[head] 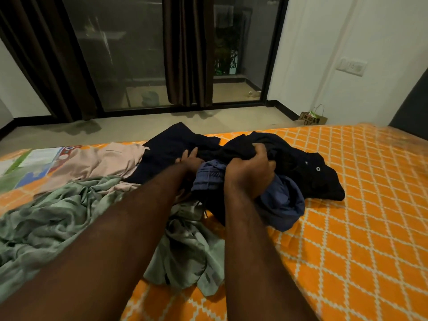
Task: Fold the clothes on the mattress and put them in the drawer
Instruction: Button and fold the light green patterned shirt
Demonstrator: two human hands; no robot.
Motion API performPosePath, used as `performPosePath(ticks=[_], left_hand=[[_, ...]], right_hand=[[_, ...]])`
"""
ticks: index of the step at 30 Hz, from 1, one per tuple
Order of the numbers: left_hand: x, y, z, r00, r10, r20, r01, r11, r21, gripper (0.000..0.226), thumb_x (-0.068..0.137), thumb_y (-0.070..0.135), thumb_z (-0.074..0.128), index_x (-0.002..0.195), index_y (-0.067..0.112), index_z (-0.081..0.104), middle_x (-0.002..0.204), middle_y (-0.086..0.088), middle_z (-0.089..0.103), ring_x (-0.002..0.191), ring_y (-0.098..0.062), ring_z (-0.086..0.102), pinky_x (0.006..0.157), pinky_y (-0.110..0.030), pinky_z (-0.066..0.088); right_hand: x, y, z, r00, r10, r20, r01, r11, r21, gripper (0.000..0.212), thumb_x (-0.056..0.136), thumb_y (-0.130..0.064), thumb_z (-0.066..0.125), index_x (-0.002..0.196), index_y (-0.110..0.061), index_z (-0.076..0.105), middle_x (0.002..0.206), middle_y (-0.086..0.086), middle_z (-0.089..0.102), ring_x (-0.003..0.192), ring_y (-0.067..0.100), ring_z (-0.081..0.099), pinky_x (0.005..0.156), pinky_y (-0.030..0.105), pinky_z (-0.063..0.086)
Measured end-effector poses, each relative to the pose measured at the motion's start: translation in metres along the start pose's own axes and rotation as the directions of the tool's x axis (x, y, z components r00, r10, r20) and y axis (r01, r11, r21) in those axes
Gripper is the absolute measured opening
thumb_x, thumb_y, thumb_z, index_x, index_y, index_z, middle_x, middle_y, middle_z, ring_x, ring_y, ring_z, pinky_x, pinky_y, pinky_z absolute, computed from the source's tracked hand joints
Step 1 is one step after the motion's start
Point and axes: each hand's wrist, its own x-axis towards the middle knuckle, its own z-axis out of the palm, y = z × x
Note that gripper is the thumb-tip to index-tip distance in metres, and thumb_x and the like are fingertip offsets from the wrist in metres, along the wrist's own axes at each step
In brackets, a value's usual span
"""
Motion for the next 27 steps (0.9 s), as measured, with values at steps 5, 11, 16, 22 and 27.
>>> performPosePath(ticks=[5,11,16,22,27], left_hand=[[0.004,0.011,0.001,0.989,-0.121,-0.084,0.115,0.991,-0.067,0.032,0.107,0.019,0.044,0.124,-0.001,0.062,0.134,-0.022,0.059,0.120,-0.037,0.057,0.104,-0.043,0.044],[-0.021,0.042,-0.052,0.956,-0.226,-0.185,0.133,0.901,-0.413,0.029,0.107,0.017,0.044,0.103,-0.001,0.067,0.101,-0.015,0.066,0.104,-0.025,0.065,0.081,-0.029,0.047],[-0.068,0.106,-0.041,0.909,-0.405,-0.102,0.066,0.381,-0.922,0.049,0.104,0.027,0.055,0.083,-0.017,0.061,0.114,-0.035,0.066,0.120,-0.013,0.062,0.105,-0.048,-0.015],[-0.125,0.152,-0.043,0.972,-0.222,-0.072,0.051,0.505,-0.861,0.042,0.111,0.016,0.025,0.148,0.000,0.035,0.146,-0.021,0.047,0.132,-0.037,0.049,0.113,-0.047,0.039],[-0.065,0.071,0.017,0.967,-0.118,-0.224,0.024,0.924,-0.383,0.035,0.090,0.041,0.055,0.107,0.013,0.066,0.120,-0.018,0.064,0.104,-0.035,0.063,0.079,-0.039,0.051]], right_hand=[[0.000,0.000,0.007,0.986,-0.096,0.135,0.098,0.995,-0.003,0.036,0.093,-0.014,0.059,0.121,-0.036,0.061,0.125,0.011,0.052,0.112,0.039,0.053,0.073,0.036,0.038],[0.000,-0.007,-0.009,0.995,-0.099,0.007,0.097,0.981,0.169,0.046,0.089,-0.004,0.061,0.127,-0.031,0.061,0.125,0.014,0.052,0.115,0.037,0.054,0.081,0.029,0.039],[0.006,-0.032,-0.039,0.932,-0.264,-0.250,0.313,0.932,0.183,0.051,0.078,0.001,0.061,0.123,-0.022,0.068,0.124,0.022,0.054,0.116,0.042,0.054,0.098,0.039,0.045],[0.026,-0.032,-0.067,0.880,-0.342,-0.330,0.380,0.923,0.059,0.053,0.080,0.002,0.059,0.125,-0.025,0.067,0.128,0.023,0.052,0.117,0.044,0.050,0.102,0.042,0.041],[0.033,0.033,-0.041,0.970,0.123,0.211,-0.034,0.923,-0.384,0.064,0.096,-0.025,0.059,0.152,-0.040,0.031,0.149,0.026,0.025,0.133,0.048,0.030,0.110,0.049,0.036]])
